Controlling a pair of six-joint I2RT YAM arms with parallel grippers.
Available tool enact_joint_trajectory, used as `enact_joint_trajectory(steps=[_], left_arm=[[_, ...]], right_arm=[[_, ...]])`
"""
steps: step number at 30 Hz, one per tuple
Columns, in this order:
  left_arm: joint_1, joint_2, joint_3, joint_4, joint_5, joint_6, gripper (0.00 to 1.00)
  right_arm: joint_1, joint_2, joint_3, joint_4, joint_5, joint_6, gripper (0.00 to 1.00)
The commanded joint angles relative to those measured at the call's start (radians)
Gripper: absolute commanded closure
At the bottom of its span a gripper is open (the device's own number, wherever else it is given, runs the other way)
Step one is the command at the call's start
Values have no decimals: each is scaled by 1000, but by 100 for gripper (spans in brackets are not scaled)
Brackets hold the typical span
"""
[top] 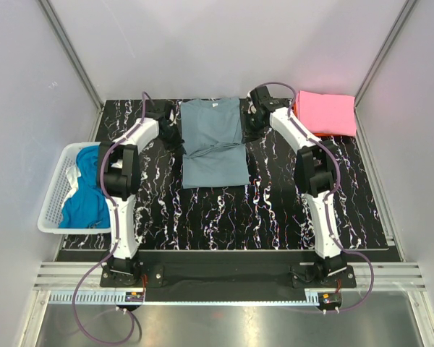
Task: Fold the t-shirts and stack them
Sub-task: Fold the tshirt
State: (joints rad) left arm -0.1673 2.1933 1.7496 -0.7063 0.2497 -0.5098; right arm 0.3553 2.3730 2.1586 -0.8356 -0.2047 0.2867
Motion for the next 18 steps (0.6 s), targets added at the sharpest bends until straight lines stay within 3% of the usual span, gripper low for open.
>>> enact_joint_trajectory(steps=[1,11,13,15,18], left_arm=[[11,9,60,42,-20,-7,100],[15,25,87,59,-90,-39,93],[15,5,76,80,-108,-56,100],[17,-13,61,111,-92,-73,100],[22,-14,71,133,-67,-84,93]], right_arm=[[-9,21,86,20,-21,-21,100],[-38,110,199,32,-61,-35,98],[-49,126,210,49,-107,-38,100],[-55,135,224,61,-125,-34,100],[-56,137,227,85,-128,-29,100]])
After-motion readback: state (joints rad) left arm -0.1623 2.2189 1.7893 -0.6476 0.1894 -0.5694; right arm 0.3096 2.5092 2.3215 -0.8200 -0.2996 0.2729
